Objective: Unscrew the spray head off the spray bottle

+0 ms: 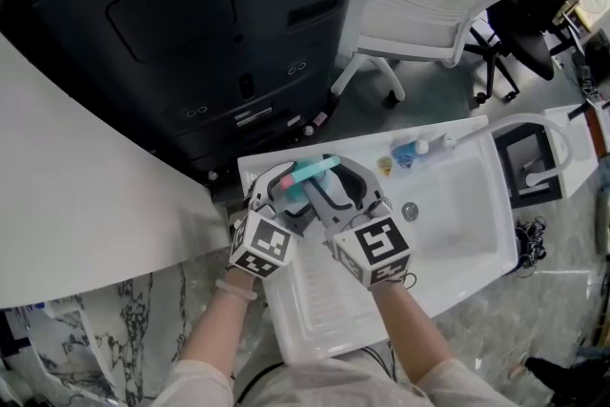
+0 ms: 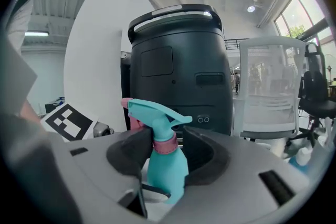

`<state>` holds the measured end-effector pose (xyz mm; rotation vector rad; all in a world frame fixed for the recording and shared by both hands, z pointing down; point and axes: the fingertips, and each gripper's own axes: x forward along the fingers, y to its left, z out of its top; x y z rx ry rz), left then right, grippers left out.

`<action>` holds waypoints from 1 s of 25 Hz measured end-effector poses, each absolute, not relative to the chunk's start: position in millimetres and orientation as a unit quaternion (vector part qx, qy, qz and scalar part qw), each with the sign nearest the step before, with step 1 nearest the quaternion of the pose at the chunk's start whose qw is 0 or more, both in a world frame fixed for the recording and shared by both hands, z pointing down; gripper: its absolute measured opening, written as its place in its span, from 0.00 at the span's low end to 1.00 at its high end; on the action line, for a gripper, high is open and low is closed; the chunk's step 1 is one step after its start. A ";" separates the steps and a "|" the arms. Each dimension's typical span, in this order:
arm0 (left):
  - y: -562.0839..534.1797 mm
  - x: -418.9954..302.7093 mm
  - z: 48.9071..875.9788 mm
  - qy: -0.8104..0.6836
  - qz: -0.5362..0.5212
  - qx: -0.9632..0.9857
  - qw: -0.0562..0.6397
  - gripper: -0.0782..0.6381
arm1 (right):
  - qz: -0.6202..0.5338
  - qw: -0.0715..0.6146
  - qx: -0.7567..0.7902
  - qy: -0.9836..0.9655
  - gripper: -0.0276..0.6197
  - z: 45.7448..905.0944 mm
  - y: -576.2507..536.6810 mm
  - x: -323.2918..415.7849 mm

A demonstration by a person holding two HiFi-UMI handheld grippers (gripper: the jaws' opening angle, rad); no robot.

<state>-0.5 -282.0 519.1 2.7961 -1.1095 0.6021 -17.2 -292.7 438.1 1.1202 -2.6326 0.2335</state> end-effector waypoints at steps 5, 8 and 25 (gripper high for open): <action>-283.0 0.4 517.9 -0.365 0.196 0.910 0.036 0.57 | 0.070 0.101 0.392 -0.912 0.26 430.6 -293.1 -17.2; -283.4 1.4 518.4 -0.365 0.196 0.909 0.038 0.57 | 0.060 0.079 0.393 -0.914 0.26 423.2 -293.8 -15.5; -280.8 -2.9 509.0 -0.365 0.174 0.914 0.048 0.57 | 0.045 -0.039 0.380 -0.923 0.25 354.1 -298.4 -5.2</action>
